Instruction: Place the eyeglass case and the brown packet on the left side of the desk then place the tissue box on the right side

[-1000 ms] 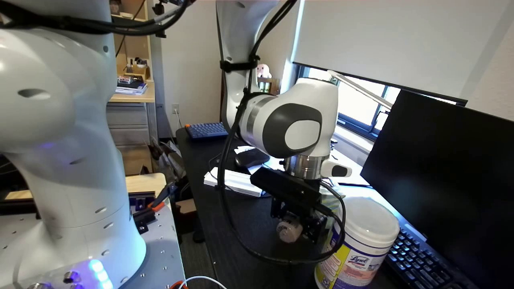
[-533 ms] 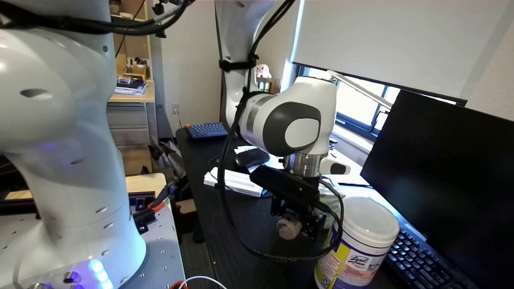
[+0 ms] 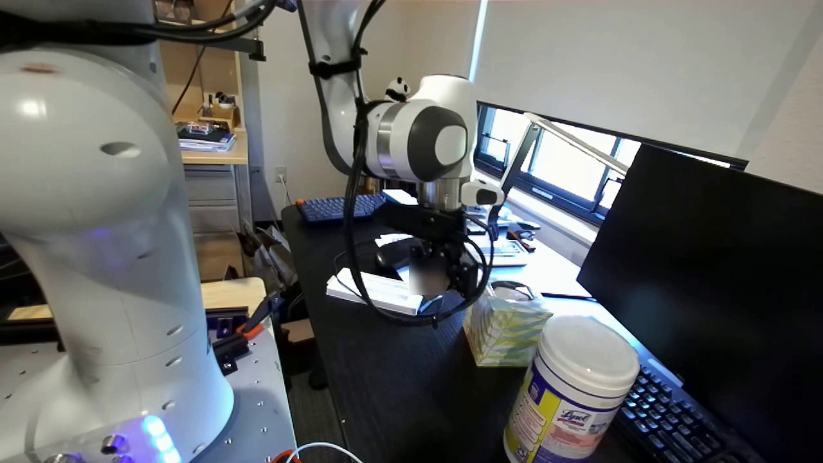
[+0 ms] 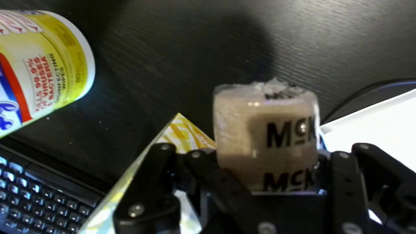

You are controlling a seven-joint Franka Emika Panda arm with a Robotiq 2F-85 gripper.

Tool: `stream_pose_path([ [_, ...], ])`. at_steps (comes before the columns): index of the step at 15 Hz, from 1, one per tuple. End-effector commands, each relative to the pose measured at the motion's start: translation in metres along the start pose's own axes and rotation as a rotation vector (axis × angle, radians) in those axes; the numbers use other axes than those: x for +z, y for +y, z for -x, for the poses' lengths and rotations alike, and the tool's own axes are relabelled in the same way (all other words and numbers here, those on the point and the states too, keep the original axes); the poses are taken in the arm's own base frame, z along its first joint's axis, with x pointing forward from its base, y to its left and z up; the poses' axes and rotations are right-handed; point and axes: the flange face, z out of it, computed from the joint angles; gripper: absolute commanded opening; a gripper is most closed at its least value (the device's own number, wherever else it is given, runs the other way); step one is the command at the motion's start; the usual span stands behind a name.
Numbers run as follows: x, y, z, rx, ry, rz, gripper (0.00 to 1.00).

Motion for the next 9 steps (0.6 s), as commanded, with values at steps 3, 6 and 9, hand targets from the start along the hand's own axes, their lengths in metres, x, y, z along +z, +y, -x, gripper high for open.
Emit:
stream_pose_path([
  [3, -0.026, -0.055, -0.006, -0.063, 0.019, 0.029, 0.03],
  [6, -0.029, -0.062, -0.007, -0.063, 0.03, 0.031, 0.04],
  [9, -0.021, -0.062, -0.007, -0.048, -0.041, 0.031, 0.03],
])
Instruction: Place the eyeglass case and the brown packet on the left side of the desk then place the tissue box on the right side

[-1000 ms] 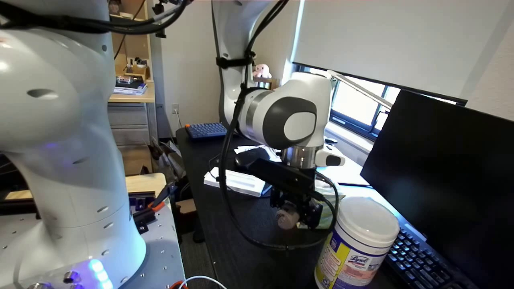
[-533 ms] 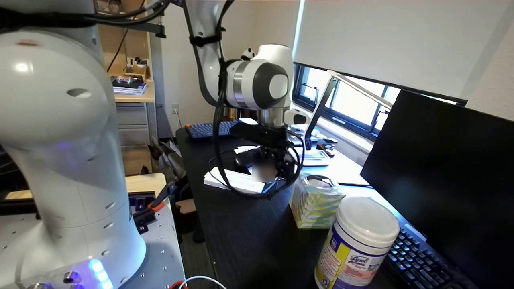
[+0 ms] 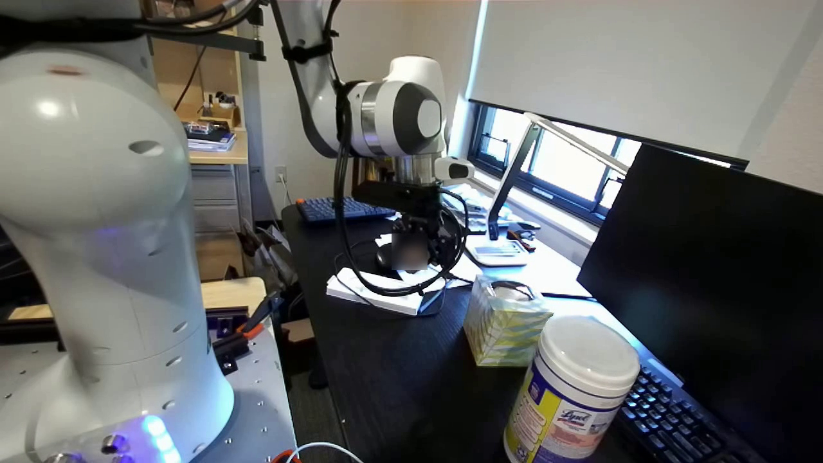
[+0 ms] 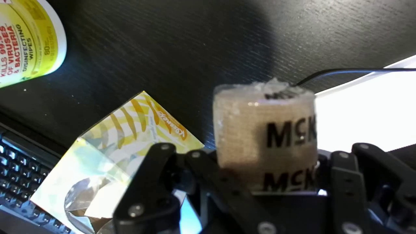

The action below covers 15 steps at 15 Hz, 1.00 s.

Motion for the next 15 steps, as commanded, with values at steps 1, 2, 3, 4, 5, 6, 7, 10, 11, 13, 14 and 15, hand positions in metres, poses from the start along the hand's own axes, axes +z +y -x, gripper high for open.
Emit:
stream_pose_path([
  [1, 0.01, -0.014, -0.002, 0.001, -0.108, 0.0, 0.03],
  [2, 0.015, -0.023, -0.003, -0.001, -0.15, -0.013, 0.03],
  [3, 0.018, -0.029, -0.005, 0.013, -0.179, 0.005, 0.03],
  [4, 0.021, -0.039, -0.008, 0.005, -0.202, -0.012, 0.03],
  [5, 0.024, -0.047, -0.012, 0.01, -0.197, -0.033, 0.03],
  [6, 0.026, -0.055, -0.017, 0.006, -0.18, -0.059, 0.03],
  [7, 0.028, -0.063, -0.022, 0.017, -0.165, -0.074, 0.03],
  [10, 0.035, -0.077, -0.037, 0.028, -0.116, -0.106, 0.03],
  [11, 0.04, -0.082, -0.039, 0.046, -0.106, -0.118, 0.03],
  [13, 0.048, -0.089, -0.042, 0.053, -0.076, -0.133, 0.03],
  [14, 0.052, -0.091, -0.045, 0.052, -0.066, -0.137, 0.03],
  [15, 0.057, -0.096, -0.047, 0.054, -0.051, -0.145, 0.03],
])
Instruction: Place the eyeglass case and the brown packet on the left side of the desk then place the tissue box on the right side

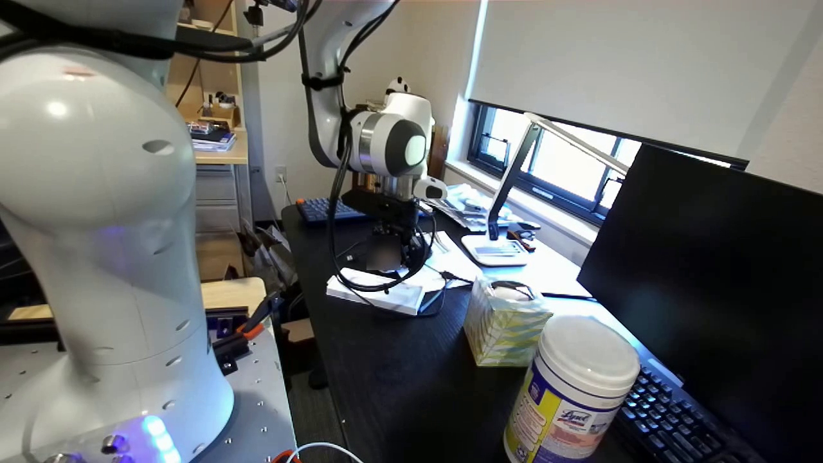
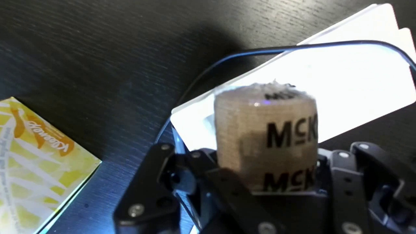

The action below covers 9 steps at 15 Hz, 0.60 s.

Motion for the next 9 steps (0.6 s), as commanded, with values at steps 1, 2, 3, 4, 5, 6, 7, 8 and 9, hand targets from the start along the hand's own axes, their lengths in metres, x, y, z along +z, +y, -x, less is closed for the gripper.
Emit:
stream_pose_path([
  [1, 0.018, -0.012, -0.009, 0.027, 0.038, -0.023, 0.03],
  [2, 0.023, -0.014, -0.011, 0.031, 0.043, -0.026, 0.03],
  [3, 0.027, -0.015, -0.012, 0.048, 0.049, -0.031, 0.03],
  [4, 0.031, -0.014, -0.013, 0.066, 0.057, -0.036, 0.03],
  [5, 0.035, -0.015, -0.014, 0.079, 0.069, -0.042, 0.03],
  [6, 0.041, -0.015, -0.016, 0.09, 0.068, -0.048, 0.03],
  [7, 0.046, -0.016, -0.017, 0.11, 0.068, -0.061, 0.03],
  [8, 0.051, -0.015, -0.018, 0.122, 0.066, -0.062, 0.03],
  [9, 0.056, -0.015, -0.018, 0.129, 0.07, -0.059, 0.03],
])
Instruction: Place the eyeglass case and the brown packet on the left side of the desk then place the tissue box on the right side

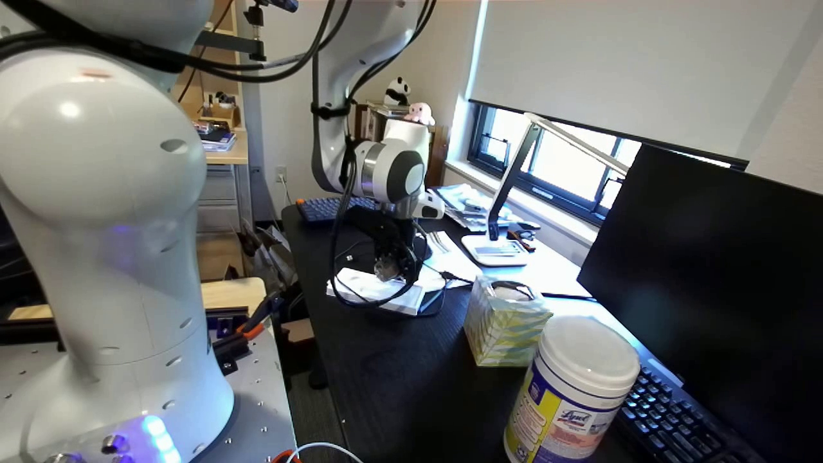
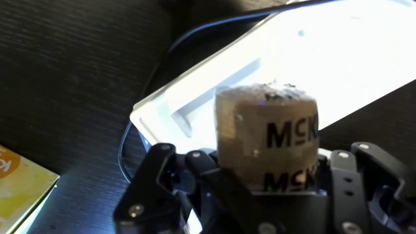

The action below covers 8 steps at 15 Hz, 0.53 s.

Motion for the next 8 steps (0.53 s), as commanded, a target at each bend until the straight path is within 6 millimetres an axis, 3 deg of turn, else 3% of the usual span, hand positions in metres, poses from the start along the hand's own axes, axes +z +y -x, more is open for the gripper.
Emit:
stream_pose_path([
  [1, 0.0199, -0.0022, -0.0033, 0.05, 0.013, -0.011, 0.03],
  [2, 0.0224, -0.0027, -0.0032, 0.057, 0.016, -0.004, 0.03],
  [3, 0.0247, -0.0028, -0.0041, 0.059, 0.02, -0.001, 0.29],
  [5, 0.0241, -0.0043, -0.005, 0.067, 0.036, 0.003, 0.34],
  [8, 0.0221, -0.0082, -0.0041, 0.072, 0.049, 0.011, 0.54],
])
